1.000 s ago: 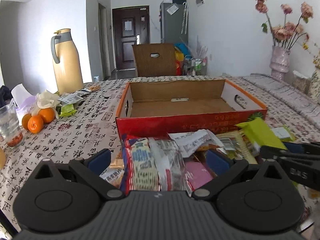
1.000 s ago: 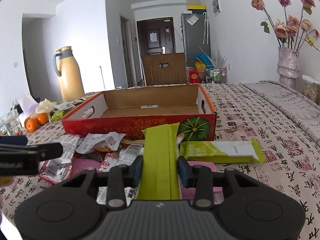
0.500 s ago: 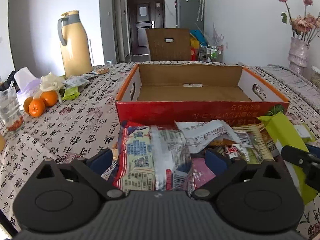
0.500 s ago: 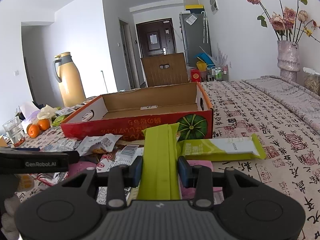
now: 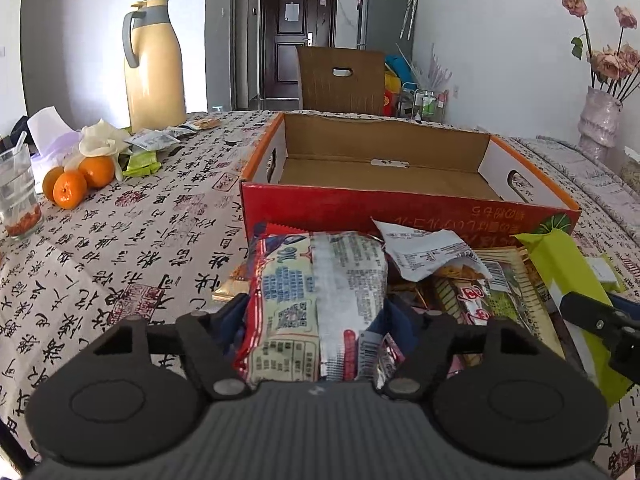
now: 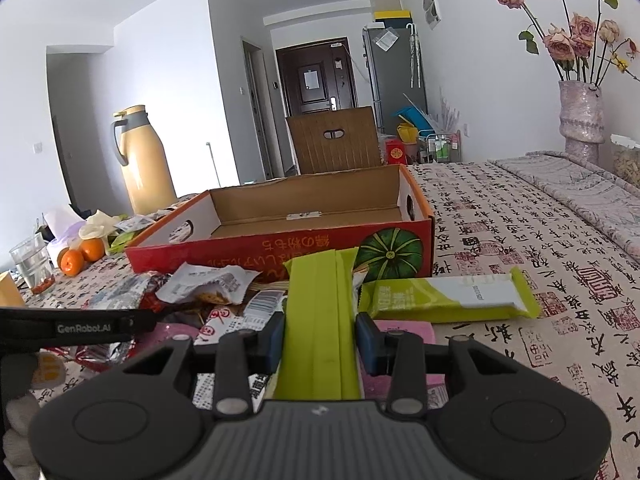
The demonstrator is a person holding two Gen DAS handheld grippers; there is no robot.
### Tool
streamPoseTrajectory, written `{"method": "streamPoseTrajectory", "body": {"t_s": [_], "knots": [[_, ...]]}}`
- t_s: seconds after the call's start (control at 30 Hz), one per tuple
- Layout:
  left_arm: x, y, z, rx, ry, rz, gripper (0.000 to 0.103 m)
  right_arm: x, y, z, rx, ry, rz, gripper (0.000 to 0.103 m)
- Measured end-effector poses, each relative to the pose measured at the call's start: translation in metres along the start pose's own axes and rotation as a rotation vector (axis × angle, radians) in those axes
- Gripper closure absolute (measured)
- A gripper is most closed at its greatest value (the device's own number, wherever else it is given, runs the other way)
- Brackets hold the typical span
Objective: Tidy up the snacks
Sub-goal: 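Lift the green bar with the right tool while the left tool lifts the red-and-white bag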
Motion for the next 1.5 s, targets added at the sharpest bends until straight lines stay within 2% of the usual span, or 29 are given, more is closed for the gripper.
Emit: {"method": "streamPoseTrajectory", "body": {"t_s": [0.3, 0.6, 0.77, 0.97, 1.13, 1.3, 1.5], "knots": [[-0.009, -0.011, 0.004, 0.033, -0.035, -0.038, 0.043, 0.003, -0.002, 0.0, 0.002, 0.005, -0.013, 0.066], [-0.013, -0.039, 0.023, 0.121, -0.056, -0.075, 0.044, 0.001, -0.004, 0.005, 0.016, 0.003, -0.02, 0.066], [-0.008, -0.052, 0.044, 0.176, -0.056, -0.094, 0.044, -0.003, -0.004, 0.016, 0.044, -0.003, -0.025, 0.066], [-0.001, -0.06, 0.085, 0.251, -0.032, -0.106, 0.044, -0.002, -0.009, 0.052, 0.129, -0.017, -0.053, 0.066], [0.008, -0.055, 0.117, 0.289, -0.004, -0.075, 0.044, 0.001, -0.009, 0.087, 0.199, -0.025, -0.069, 0.066], [0.013, -0.038, 0.142, 0.276, -0.008, -0.062, 0.044, 0.005, 0.006, 0.12, 0.227, -0.027, -0.082, 0.066], [0.018, -0.005, 0.164, 0.219, 0.015, -0.031, 0.044, 0.008, 0.035, 0.148, 0.194, -0.039, -0.089, 0.066]]}}
Point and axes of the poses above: each gripper's, at about its wrist camera, not at the fingertips, and y roughly the way its jaws point, x to its right, z to its top, the point moved 9 cm from there along y, roughly the way its jaws point, and after that the axes turned 2 degrees about -x, right-handed, at the moved point
